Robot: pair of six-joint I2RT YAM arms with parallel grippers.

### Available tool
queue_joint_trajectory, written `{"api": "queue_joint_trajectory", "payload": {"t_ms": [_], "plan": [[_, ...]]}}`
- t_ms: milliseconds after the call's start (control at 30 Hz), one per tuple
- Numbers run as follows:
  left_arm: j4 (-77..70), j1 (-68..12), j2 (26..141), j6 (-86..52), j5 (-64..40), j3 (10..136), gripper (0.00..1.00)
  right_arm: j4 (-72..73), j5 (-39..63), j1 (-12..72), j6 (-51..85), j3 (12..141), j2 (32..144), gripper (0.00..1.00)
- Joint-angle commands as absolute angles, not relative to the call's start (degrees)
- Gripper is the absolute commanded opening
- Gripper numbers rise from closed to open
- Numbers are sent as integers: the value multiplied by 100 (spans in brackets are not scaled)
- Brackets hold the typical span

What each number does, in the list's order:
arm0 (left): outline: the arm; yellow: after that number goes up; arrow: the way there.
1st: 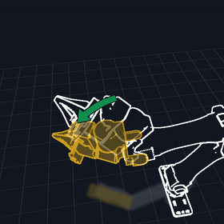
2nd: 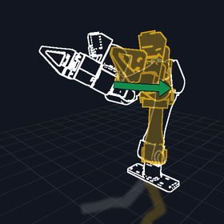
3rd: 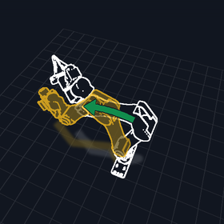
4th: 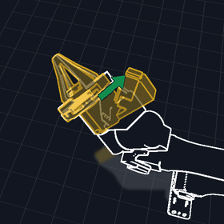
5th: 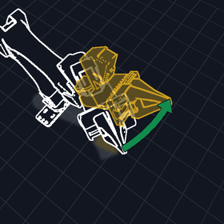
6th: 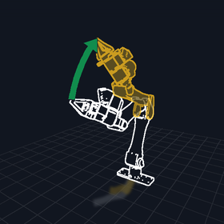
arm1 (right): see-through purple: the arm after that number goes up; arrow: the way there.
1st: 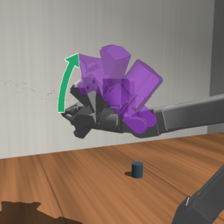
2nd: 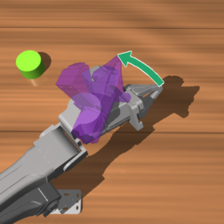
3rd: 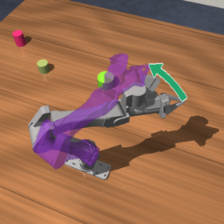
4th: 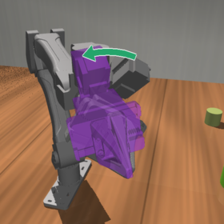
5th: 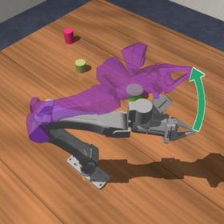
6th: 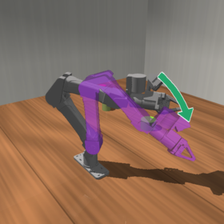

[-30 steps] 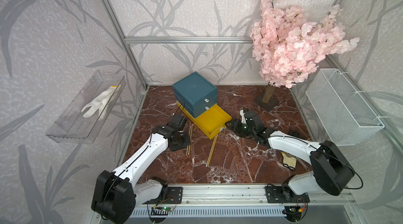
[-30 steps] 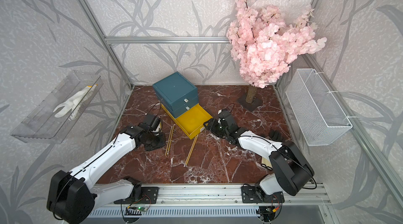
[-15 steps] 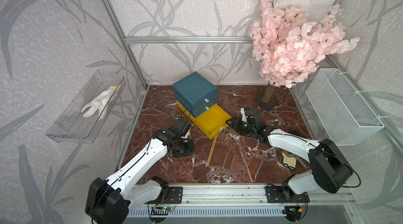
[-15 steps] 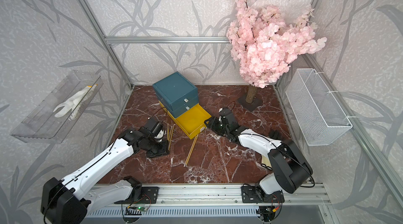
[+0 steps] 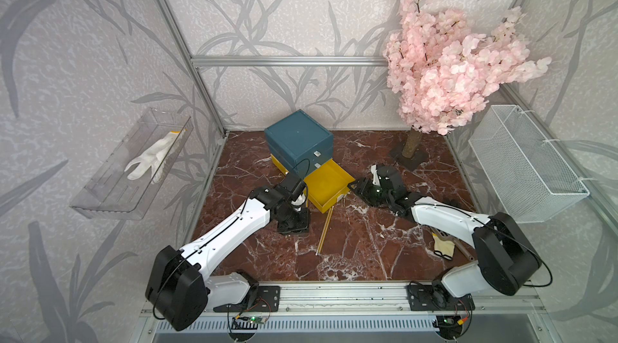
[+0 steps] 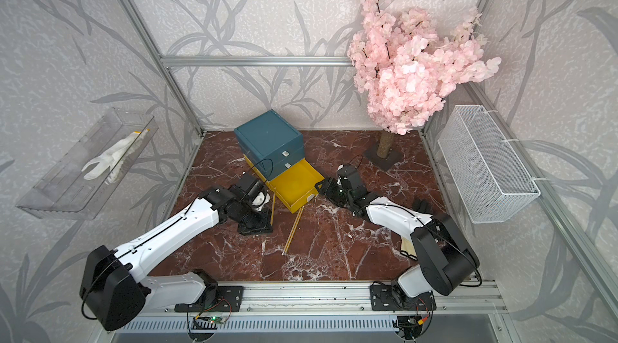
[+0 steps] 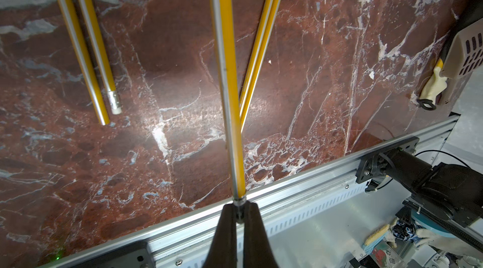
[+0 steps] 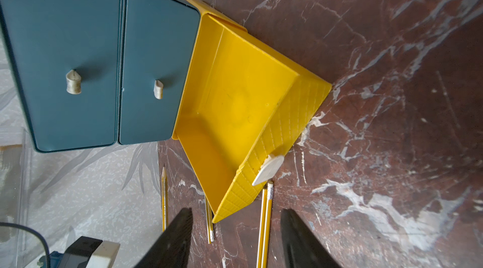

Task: Please place the pencils in the drawer according to their color
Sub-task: Place the pencil in the drawer.

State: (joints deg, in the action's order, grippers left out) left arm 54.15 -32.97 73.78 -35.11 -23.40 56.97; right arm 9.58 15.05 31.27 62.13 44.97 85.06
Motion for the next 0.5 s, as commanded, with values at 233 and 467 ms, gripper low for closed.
{"api": "queue_joint_trajectory", "payload": {"t_ms": [233,467], "plan": [[4885,-3311,8921,-3093,-2426,6928,0,984,1506,3025,6236,4627,8464,58],[5012,-3161,9837,-2708,-2400,7677,0,954,1490,2954,6205,4553,8342,58]]}}
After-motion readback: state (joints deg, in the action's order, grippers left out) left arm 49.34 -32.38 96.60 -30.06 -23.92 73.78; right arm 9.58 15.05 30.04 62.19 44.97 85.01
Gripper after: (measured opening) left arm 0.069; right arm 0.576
